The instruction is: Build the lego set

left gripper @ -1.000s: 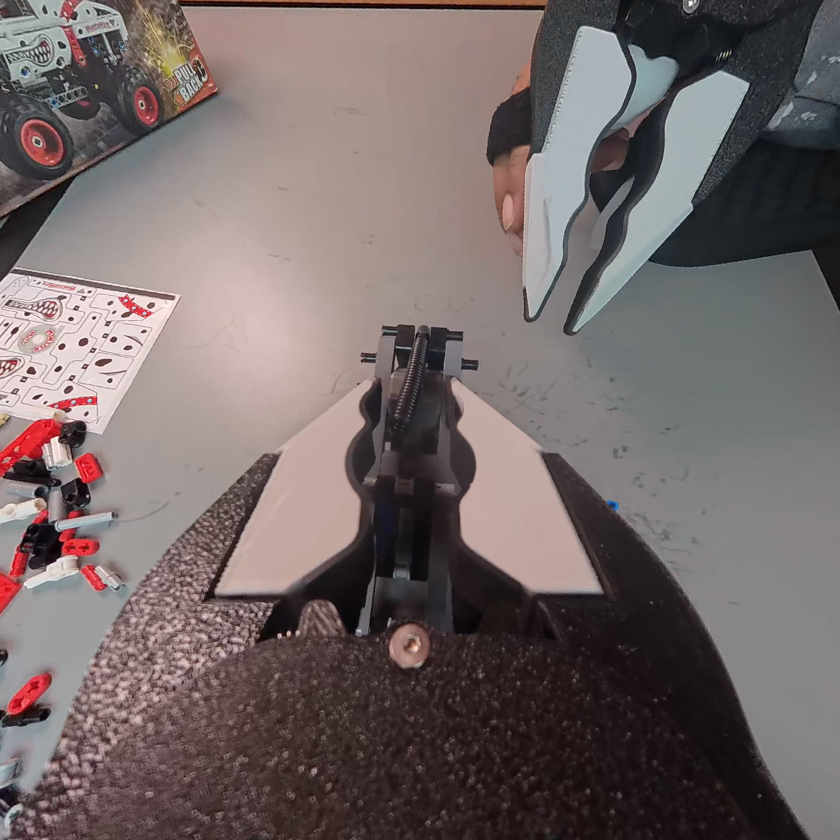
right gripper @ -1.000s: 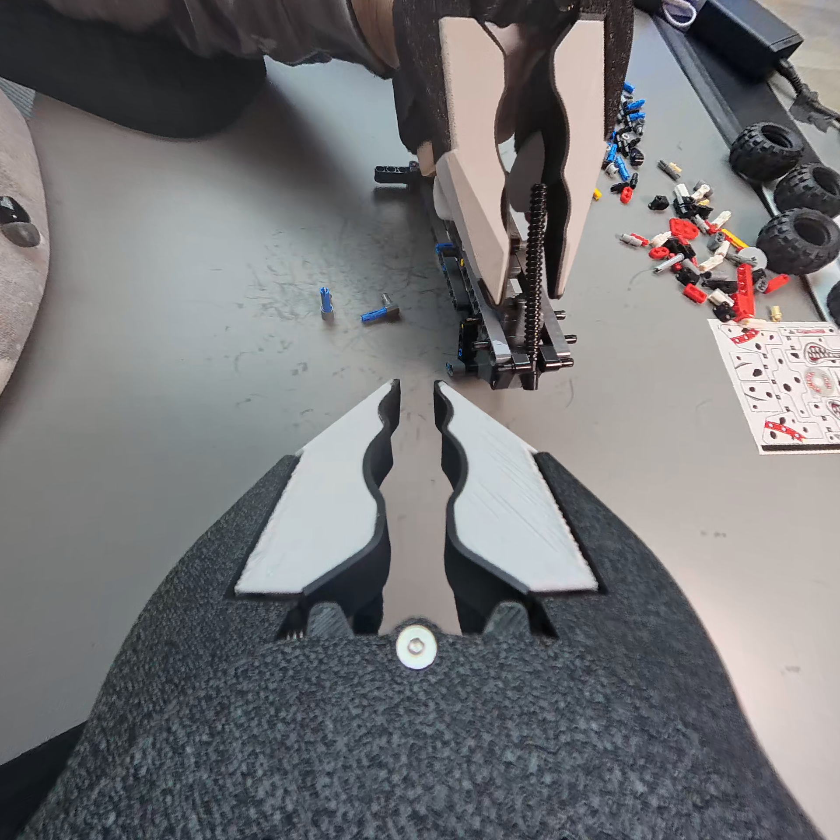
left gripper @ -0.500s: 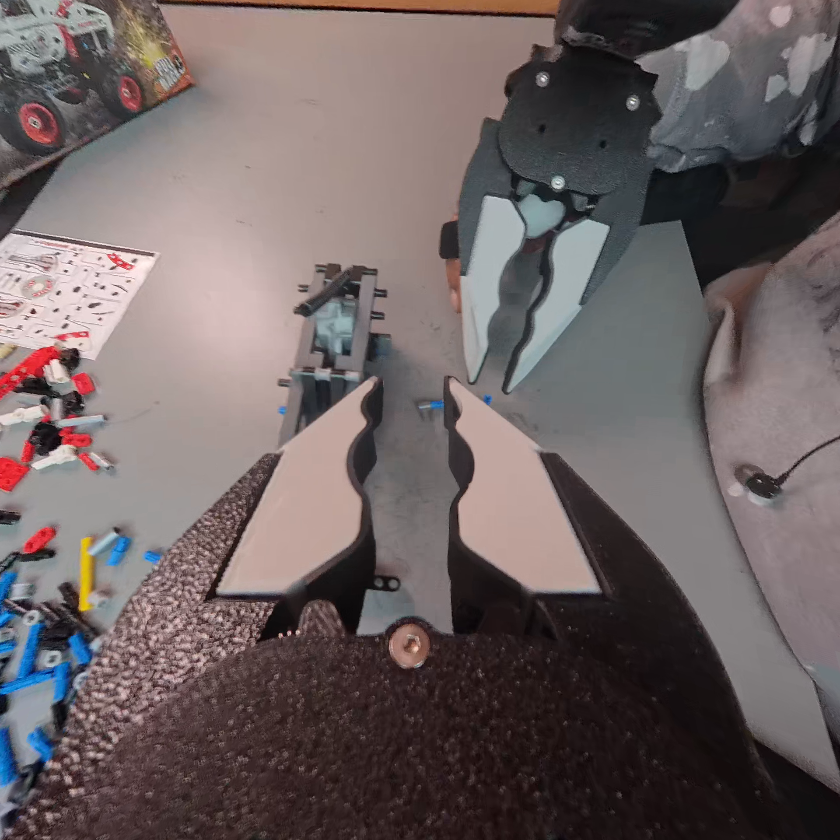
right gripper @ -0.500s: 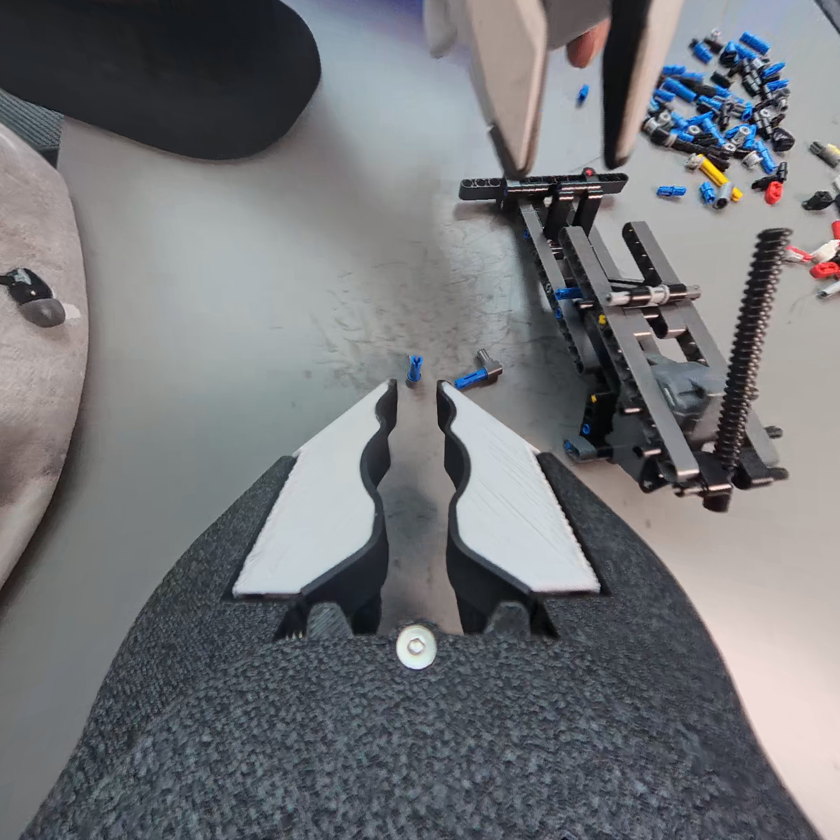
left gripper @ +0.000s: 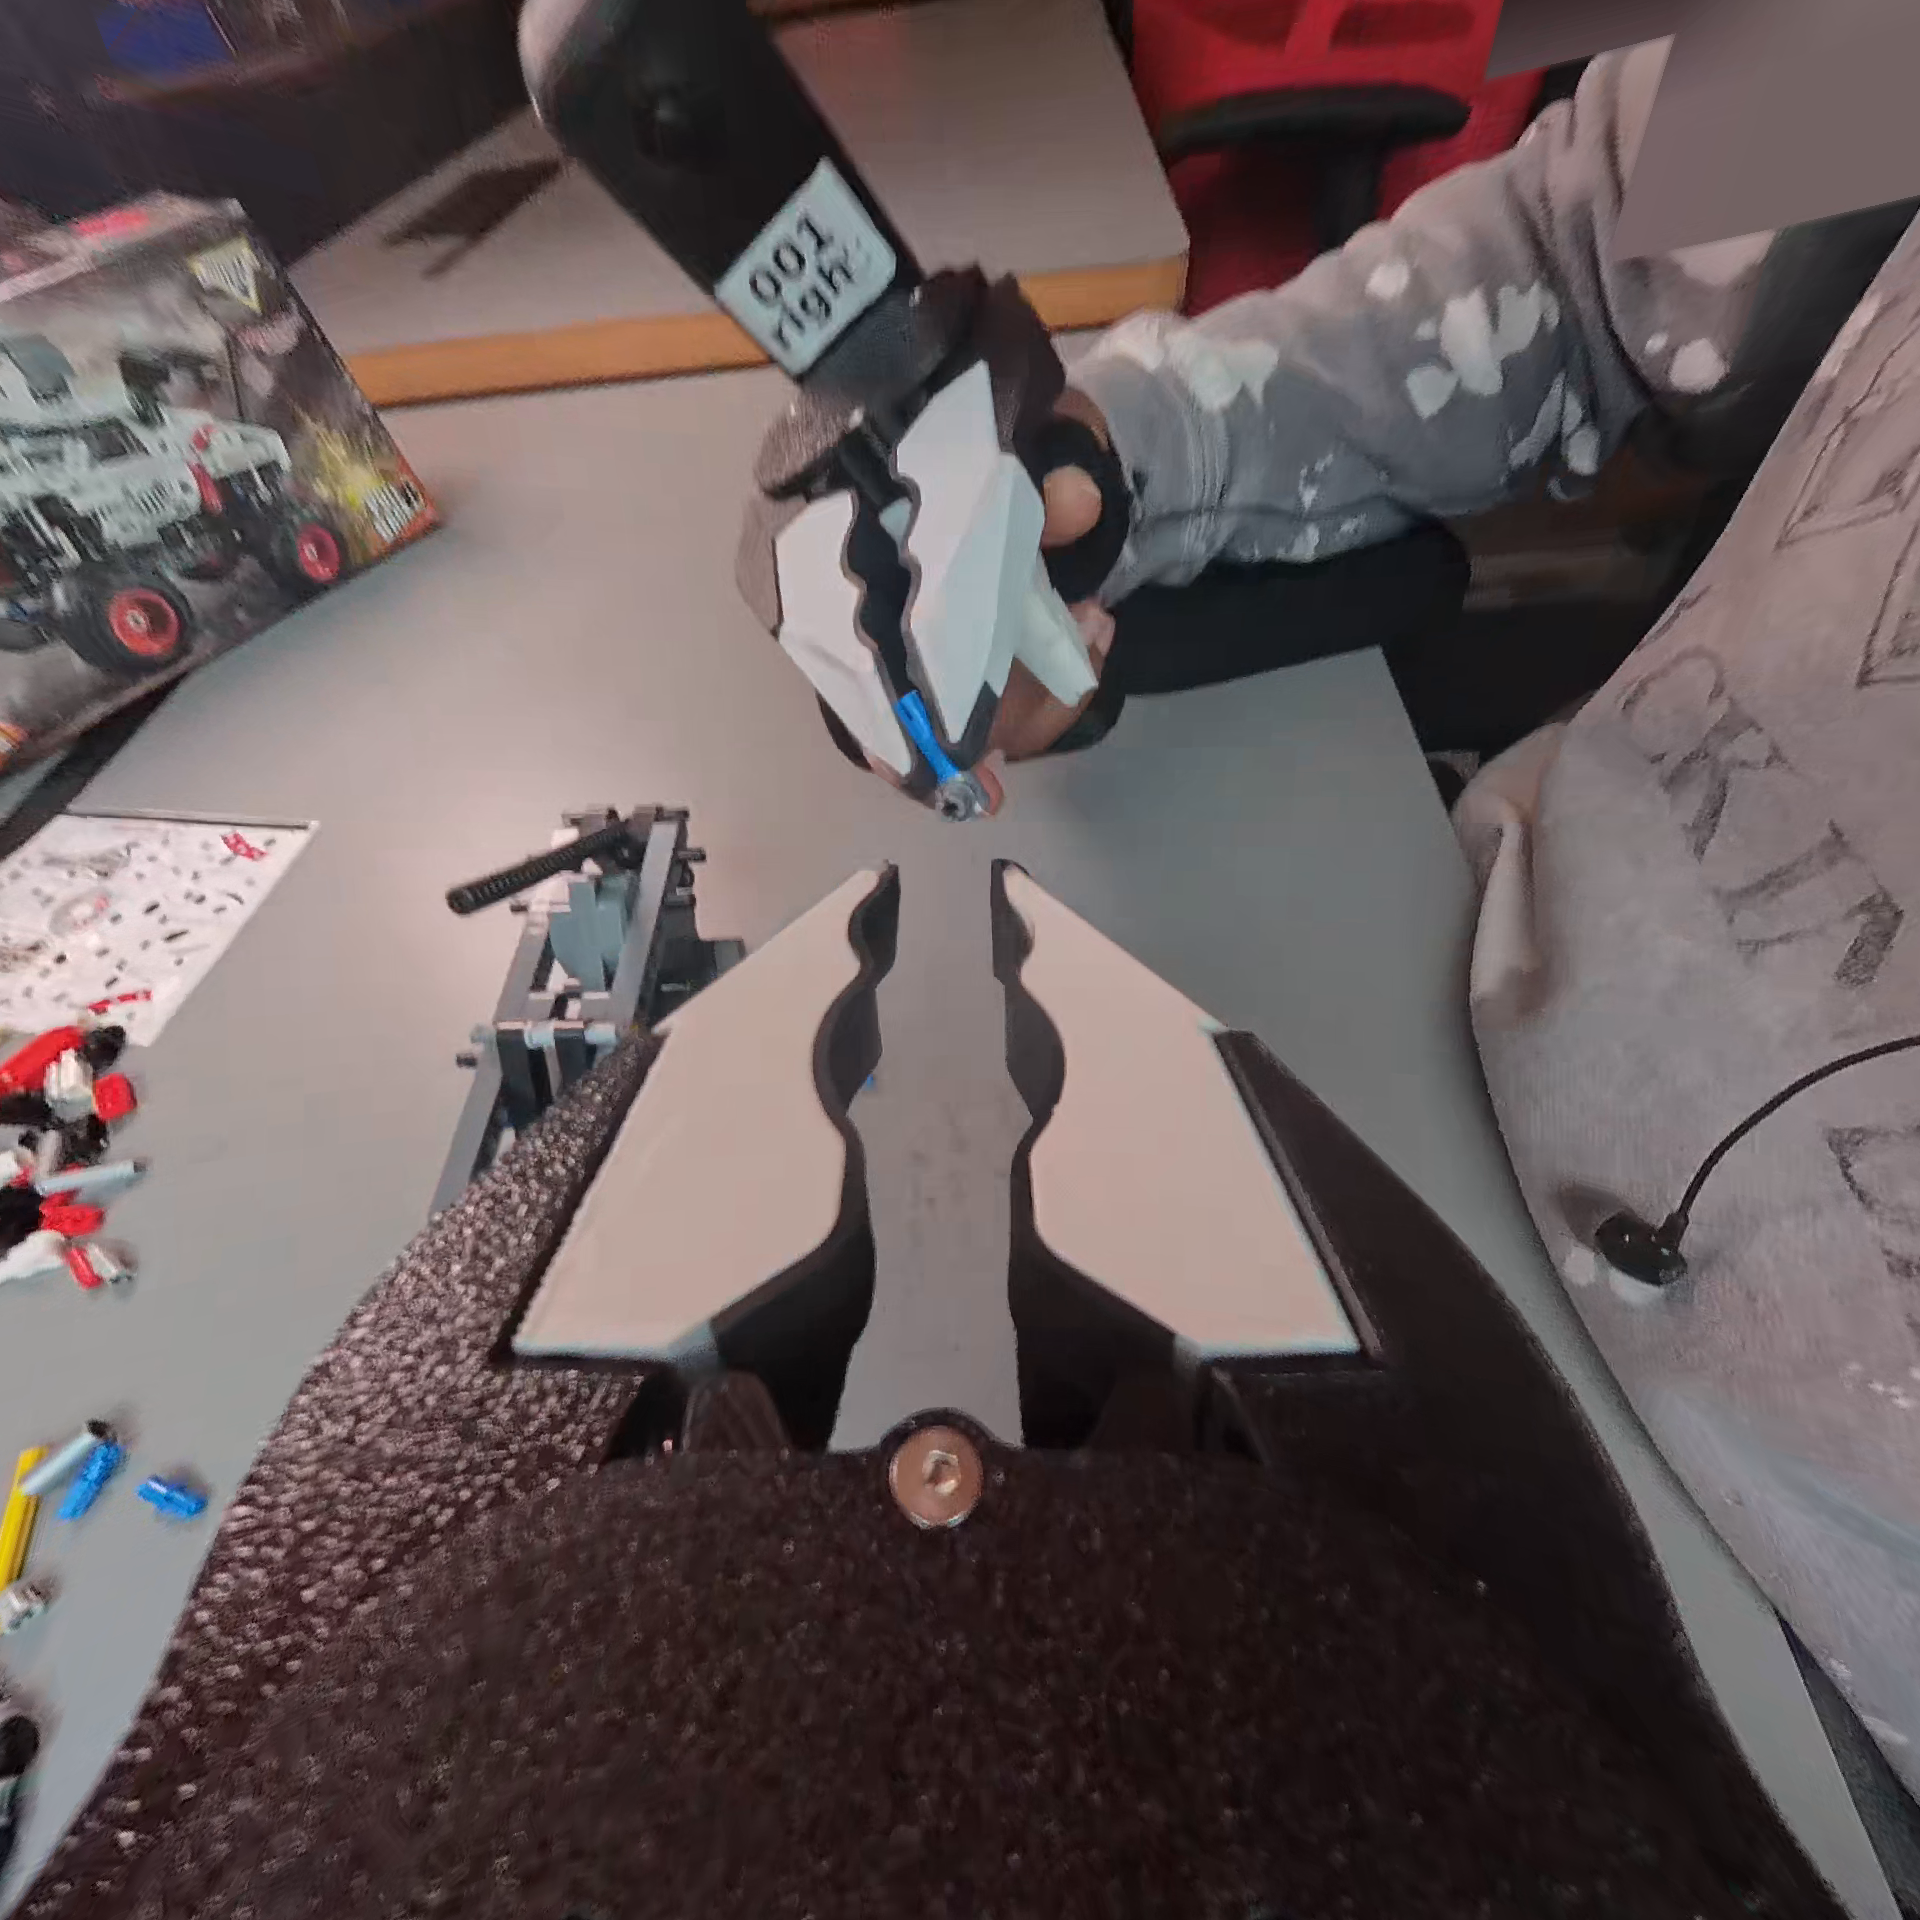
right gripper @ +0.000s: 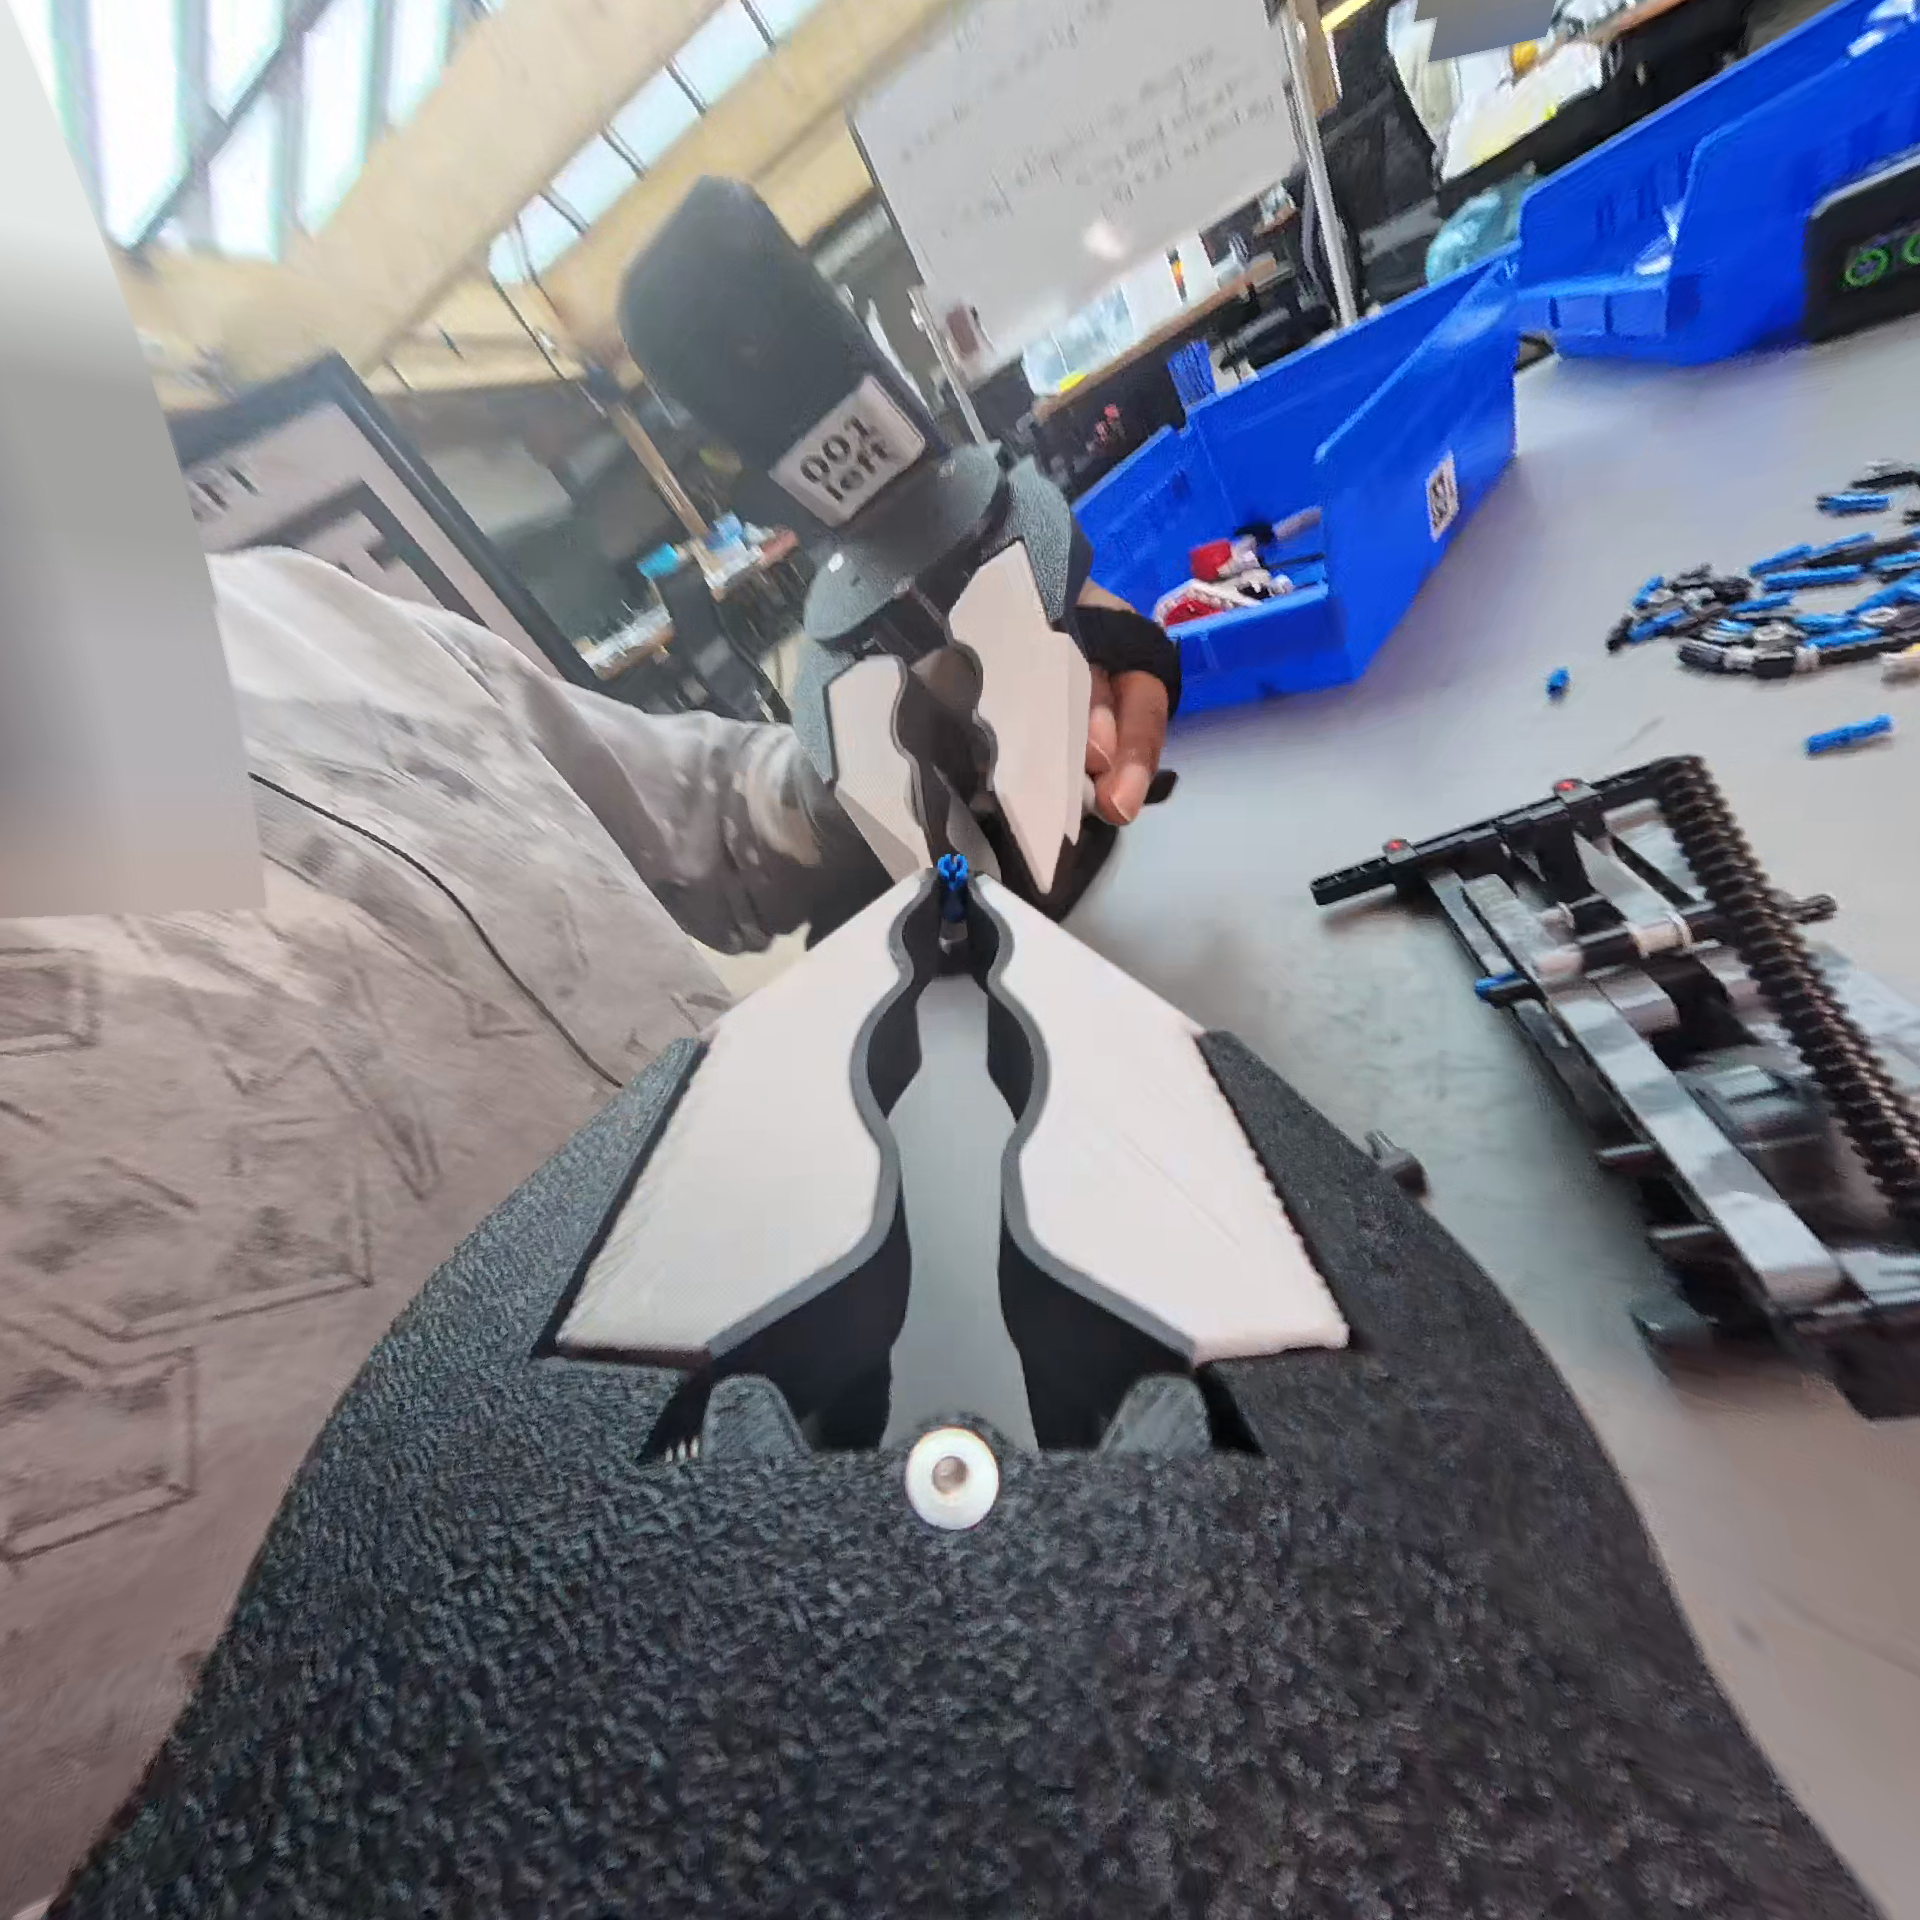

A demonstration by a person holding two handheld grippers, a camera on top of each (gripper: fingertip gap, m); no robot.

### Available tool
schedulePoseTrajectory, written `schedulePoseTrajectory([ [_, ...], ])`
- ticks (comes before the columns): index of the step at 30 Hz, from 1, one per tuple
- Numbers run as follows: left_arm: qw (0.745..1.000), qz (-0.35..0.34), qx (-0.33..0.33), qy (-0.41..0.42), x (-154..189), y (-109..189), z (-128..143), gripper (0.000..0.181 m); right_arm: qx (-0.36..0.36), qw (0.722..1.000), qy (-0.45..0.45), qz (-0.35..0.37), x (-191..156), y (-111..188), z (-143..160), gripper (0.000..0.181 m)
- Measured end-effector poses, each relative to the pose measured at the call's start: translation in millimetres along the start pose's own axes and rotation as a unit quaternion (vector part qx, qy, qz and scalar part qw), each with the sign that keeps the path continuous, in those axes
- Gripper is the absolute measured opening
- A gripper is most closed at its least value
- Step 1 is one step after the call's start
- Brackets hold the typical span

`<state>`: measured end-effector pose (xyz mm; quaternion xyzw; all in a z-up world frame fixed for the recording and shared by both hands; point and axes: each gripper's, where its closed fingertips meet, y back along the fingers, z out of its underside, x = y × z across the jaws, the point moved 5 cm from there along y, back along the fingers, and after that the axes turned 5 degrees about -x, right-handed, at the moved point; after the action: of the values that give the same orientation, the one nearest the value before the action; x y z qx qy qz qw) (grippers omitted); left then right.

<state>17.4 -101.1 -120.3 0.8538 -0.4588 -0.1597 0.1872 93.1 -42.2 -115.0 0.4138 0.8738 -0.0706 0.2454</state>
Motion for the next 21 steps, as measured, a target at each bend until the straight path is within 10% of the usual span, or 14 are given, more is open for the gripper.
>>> schedulePoseTrajectory([
  [21, 0.993, 0.061, 0.096, 0.015, 13.2, 4.0, -18.7, 0.006, 0.020, 0.998, -0.022, -0.054, -8.6, -1.5, 4.8, 0.005],
])
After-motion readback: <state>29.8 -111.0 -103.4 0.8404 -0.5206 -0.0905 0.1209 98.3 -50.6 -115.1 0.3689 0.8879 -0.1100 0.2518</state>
